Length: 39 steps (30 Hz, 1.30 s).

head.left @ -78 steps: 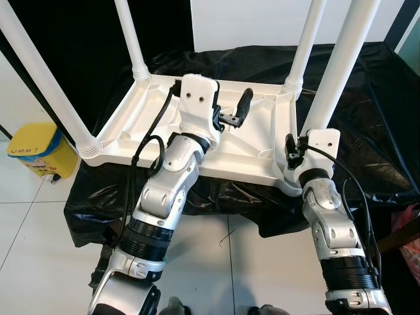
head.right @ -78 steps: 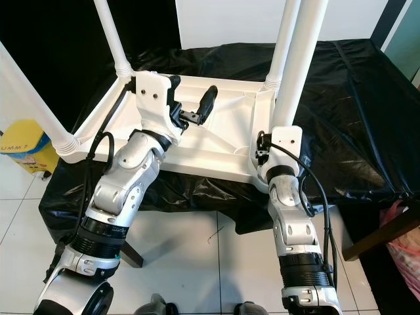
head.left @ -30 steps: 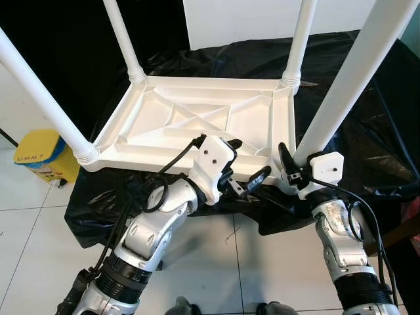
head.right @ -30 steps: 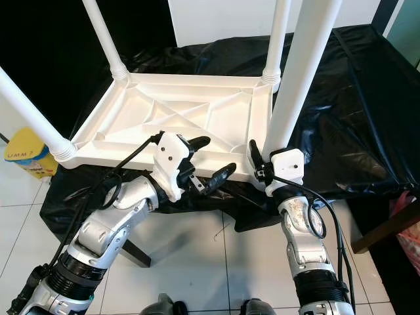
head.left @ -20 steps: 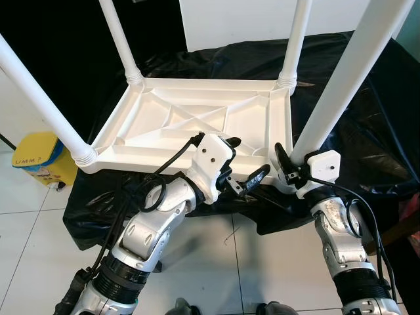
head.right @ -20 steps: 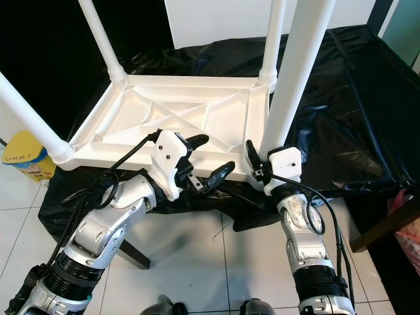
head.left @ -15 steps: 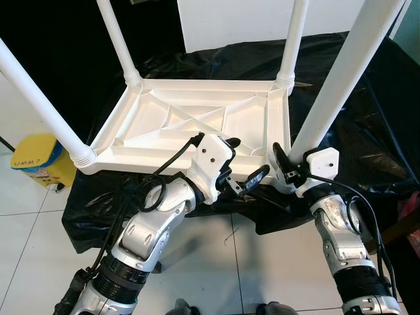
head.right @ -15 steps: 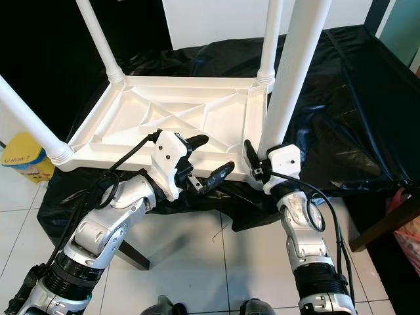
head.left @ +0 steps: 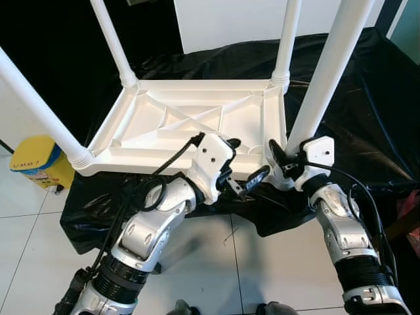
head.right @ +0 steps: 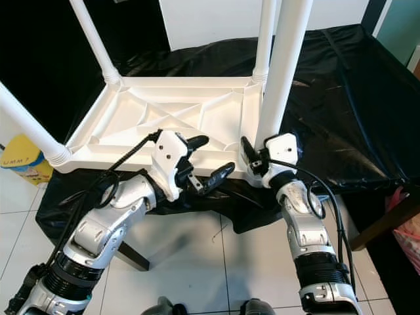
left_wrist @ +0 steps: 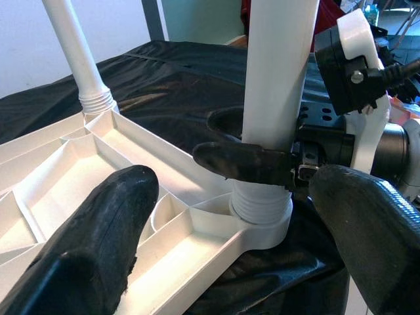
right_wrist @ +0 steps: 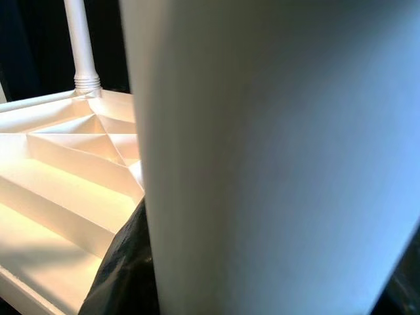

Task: Building children table

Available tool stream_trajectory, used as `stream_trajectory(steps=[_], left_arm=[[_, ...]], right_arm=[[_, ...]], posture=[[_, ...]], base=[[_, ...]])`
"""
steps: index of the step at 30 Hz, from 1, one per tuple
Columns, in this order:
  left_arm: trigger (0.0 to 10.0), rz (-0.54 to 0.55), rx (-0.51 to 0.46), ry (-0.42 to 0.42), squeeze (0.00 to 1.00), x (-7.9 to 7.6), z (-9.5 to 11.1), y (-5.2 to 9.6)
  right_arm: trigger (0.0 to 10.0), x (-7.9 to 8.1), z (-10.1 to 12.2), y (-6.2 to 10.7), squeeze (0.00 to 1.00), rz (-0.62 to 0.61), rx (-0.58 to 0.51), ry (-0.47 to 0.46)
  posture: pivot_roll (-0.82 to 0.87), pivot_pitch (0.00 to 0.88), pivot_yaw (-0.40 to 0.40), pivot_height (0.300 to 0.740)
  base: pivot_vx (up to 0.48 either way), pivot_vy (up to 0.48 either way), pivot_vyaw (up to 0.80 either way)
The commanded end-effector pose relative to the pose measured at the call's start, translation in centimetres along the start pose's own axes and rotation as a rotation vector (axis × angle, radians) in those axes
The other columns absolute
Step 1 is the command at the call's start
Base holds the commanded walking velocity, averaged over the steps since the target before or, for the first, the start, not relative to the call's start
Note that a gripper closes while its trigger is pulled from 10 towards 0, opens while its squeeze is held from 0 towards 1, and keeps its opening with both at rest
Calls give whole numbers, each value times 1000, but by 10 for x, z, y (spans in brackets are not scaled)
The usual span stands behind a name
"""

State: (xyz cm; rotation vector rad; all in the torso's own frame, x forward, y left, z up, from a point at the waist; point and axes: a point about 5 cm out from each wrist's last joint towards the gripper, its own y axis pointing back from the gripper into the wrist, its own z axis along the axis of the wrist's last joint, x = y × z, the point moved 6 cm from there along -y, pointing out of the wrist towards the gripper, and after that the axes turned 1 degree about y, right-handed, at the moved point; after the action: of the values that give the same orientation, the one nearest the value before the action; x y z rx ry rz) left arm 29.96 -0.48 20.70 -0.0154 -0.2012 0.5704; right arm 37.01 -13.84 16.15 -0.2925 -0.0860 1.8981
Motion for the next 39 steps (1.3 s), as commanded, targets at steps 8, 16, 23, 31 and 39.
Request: stream_trajectory(steps=[8, 16, 23, 31, 39], left_arm=[[10000, -31, -5, -7, 0, -2, 5, 2], [10000, -36, -7, -5, 0, -3, 5, 2], [10000, -39, -9, -5, 0, -5, 5, 1], [10000, -36, -14, -1, 0, -6, 6, 1], [10000, -20, -28, -2, 0, -6, 7, -1]], right_arm=[[10000, 11, -40, 8, 0, -18, 178, -110], [10000, 12, -46, 8, 0, -54, 219, -162], [10000, 15, -47, 10, 0, -84, 229, -99], [10000, 7, -46, 18, 0, -311, 211, -122], [10000, -2, -49, 30, 0, -583, 230, -128]], posture=[[3, 110, 108, 740], [2, 105, 108, 740], [0, 102, 99, 740], [-1, 93, 80, 740], [8, 75, 49, 740]], base=[[0, 0, 0], [0, 0, 0], [0, 0, 0], [0, 0, 0], [0, 0, 0]])
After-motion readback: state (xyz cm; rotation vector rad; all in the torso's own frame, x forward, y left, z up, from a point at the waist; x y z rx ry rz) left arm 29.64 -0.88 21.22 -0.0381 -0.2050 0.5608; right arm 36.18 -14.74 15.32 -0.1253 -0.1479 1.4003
